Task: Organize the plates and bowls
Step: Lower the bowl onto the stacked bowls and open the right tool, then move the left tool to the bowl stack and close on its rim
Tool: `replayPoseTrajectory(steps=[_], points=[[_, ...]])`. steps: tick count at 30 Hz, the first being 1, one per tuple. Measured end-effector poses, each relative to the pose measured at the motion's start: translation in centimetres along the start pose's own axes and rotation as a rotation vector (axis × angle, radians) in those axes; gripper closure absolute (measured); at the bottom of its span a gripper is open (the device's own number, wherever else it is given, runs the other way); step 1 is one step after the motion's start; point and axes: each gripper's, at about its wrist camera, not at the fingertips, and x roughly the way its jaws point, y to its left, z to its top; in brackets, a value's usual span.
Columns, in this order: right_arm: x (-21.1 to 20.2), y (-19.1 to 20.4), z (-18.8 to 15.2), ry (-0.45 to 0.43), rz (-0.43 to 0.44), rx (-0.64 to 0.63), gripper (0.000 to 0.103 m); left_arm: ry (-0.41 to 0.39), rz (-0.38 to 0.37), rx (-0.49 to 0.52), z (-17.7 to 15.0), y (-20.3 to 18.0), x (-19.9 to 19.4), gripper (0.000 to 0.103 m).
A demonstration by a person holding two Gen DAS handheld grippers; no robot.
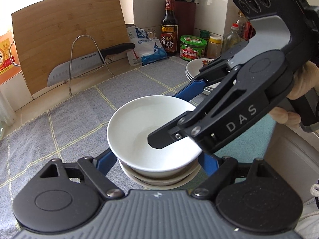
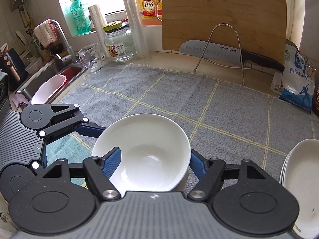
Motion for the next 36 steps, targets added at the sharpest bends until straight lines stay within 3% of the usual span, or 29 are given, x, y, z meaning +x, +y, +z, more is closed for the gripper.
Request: replayPoseTrajectory(steps=[13, 18, 21, 27, 36], points=[[0.1, -0.2, -0.2, 0.004, -0.008, -0.004, 0.024, 0.016, -0.019, 0.013, 0.0, 0.3, 0.4, 0.014], [-0.2, -0.3, -0.4, -0.017, 0.002, 0.005, 0.009, 0.006, 0.006, 0.048, 0.0, 0.0, 0.0, 0.010], [-0.4, -0.3, -0.6, -0.026, -0.017, 0.005, 0.003, 0.005, 0.010, 0.051, -0.2, 0.2, -0.5, 0.009], [-1.4, -0.1, -1.6, -0.034, -0.047, -0.005, 0.001, 0.003, 0.010, 0.059, -1.0, 0.7, -1.6, 0.009], [-2.9, 2.5, -2.8, -0.037, -0.149, -0.149, 0.000, 0.004, -0.004, 0.080, -1.9, 1.6, -2.3, 0.009]])
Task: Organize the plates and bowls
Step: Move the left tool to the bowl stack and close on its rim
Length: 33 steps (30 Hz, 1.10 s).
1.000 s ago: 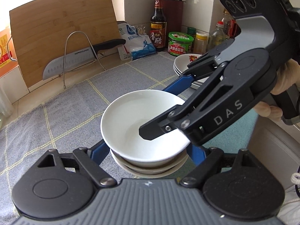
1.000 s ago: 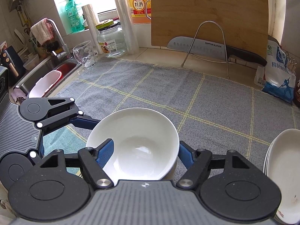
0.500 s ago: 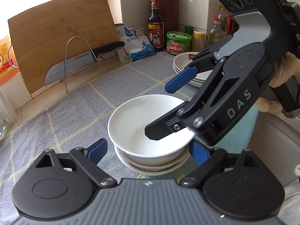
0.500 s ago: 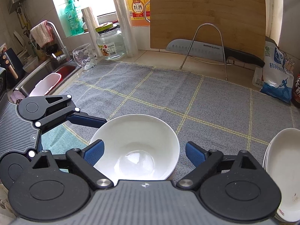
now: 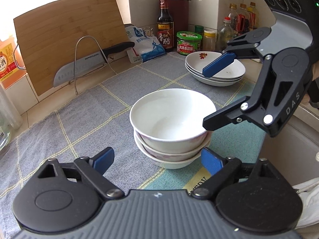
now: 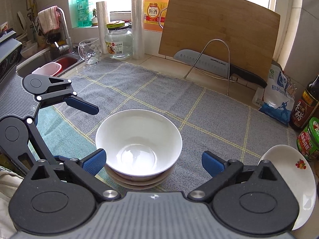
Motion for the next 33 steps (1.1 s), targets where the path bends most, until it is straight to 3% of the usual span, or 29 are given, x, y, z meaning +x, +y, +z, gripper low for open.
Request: replayPoseTrajectory(steps=[5, 20, 27, 33], points=[[0.4, 0.4, 0.0, 0.018, 0.001, 0.017, 0.000, 0.008, -0.012, 0.003, -0.3, 0.4, 0.2, 0.009], [2.7, 0.9, -2.8, 0.139, 0.004, -0.132, 0.000, 0.067, -0.032, 0.046, -0.9, 0.6, 2.9, 0.009], [5.3, -0.9, -3.2, 0.147, 0.090, -0.228, 0.000, 0.125, 0.006, 0.041, -0.5, -0.2, 4.3, 0.009], [5.6, -2.4, -3.0, 0.088, 0.207, -0.314, 0.000, 0.165, 0.056, 0.061, -0.1, -1.4, 5.4, 0.009]])
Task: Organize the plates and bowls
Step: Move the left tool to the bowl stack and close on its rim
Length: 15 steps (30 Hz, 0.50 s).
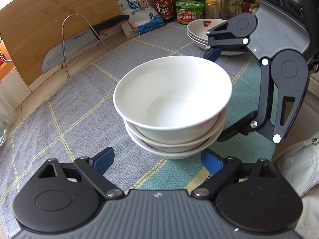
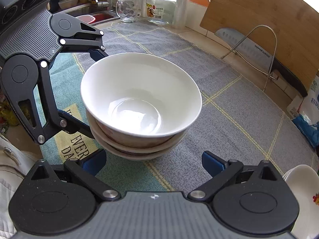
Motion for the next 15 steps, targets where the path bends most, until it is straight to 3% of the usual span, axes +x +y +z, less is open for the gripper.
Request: replayPoseTrajectory(steps=[8, 15], points=[[0.5, -1.7, -0.3, -0.054, 0.152, -0.074, 0.001, 0.009, -0.016, -0.031, 0.2, -0.4, 0.0, 0.012], [0.4, -1.7, 0.3, -0.053, 0.150, -0.058, 0.006, -0.033, -0.123, 0.030, 0.2, 0.5, 0.3, 0.016]])
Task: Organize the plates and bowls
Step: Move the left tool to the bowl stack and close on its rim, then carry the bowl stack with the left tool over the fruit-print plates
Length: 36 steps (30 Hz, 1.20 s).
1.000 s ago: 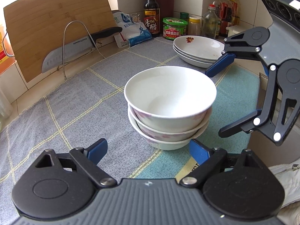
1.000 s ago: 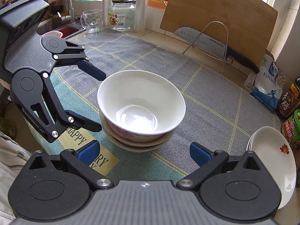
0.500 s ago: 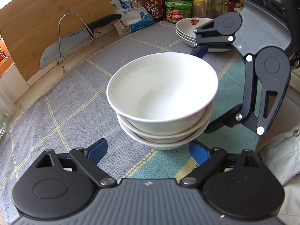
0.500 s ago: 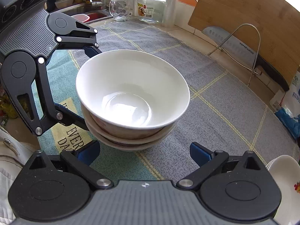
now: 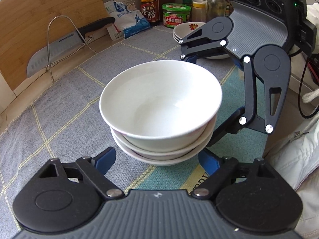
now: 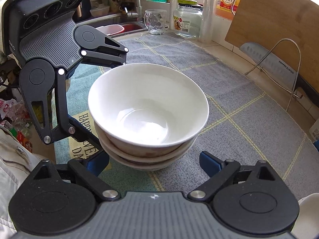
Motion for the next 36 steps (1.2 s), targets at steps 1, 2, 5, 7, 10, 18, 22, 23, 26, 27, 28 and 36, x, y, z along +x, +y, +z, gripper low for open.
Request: replayPoseTrajectory(steps=[1, 2, 5, 7, 10, 18, 22, 23, 26, 27, 28, 36], points=[[-0.1, 0.2, 0.0, 0.006, -0.007, -0.003, 0.006, -0.002, -0.021, 0.019, 0.0, 0.2, 0.1, 0.018], [-0.1, 0.3, 0.1, 0.011, -0.014, -0.007, 0.007, -0.006, -0.038, 0.036, 0.0, 0.4, 0.2, 0.018], [0.0, 0.7, 0.5, 0.032, -0.036, -0.013, 0.009, -0.014, -0.096, 0.075, -0.1, 1.3, 0.4, 0.018], [0.1, 0.8, 0.7, 0.047, -0.044, -0.011, 0.009, -0.019, -0.136, 0.102, -0.1, 1.8, 0.6, 0.018], [0.4, 0.8, 0.9, 0.065, -0.047, 0.000, 0.009, -0.023, -0.181, 0.139, 0.1, 2.2, 0.8, 0.021], [1.1, 0.7, 1.2, 0.092, -0.022, 0.006, 0.014, -0.019, -0.242, 0.191, 0.4, 3.0, 1.3, 0.021], [1.2, 0.5, 1.4, 0.098, -0.005, 0.006, 0.015, -0.014, -0.255, 0.203, 0.6, 3.2, 1.5, 0.021], [1.2, 0.5, 1.4, 0.100, -0.003, 0.006, 0.015, -0.013, -0.258, 0.205, 0.6, 3.2, 1.5, 0.021], [1.2, 0.4, 1.4, 0.100, 0.006, 0.006, 0.015, -0.010, -0.271, 0.206, 0.7, 3.4, 1.7, 0.021], [1.1, 0.4, 1.4, 0.100, 0.009, 0.005, 0.015, -0.008, -0.274, 0.207, 0.7, 3.4, 1.7, 0.021], [1.1, 0.4, 1.4, 0.100, 0.011, 0.004, 0.015, -0.006, -0.278, 0.204, 0.8, 3.5, 1.8, 0.020], [1.2, 0.2, 1.4, 0.103, 0.021, 0.002, 0.015, 0.003, -0.292, 0.209, 0.9, 3.5, 2.0, 0.018]])
